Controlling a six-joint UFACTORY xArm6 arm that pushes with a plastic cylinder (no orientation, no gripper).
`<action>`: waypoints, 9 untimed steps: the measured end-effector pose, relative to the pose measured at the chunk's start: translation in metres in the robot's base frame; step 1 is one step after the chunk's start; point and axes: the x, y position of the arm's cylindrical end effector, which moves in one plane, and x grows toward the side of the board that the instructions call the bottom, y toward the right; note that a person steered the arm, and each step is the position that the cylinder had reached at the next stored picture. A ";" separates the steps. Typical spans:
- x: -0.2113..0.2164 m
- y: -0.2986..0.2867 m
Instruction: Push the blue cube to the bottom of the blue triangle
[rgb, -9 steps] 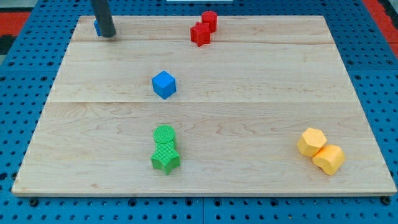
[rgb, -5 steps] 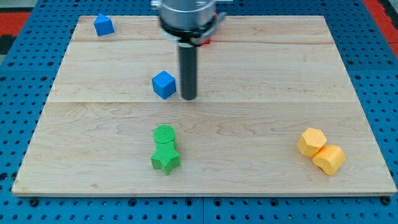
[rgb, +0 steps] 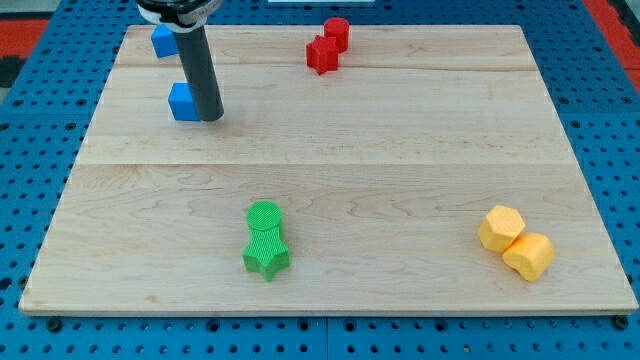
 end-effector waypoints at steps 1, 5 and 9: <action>0.000 -0.023; -0.049 -0.067; -0.080 -0.067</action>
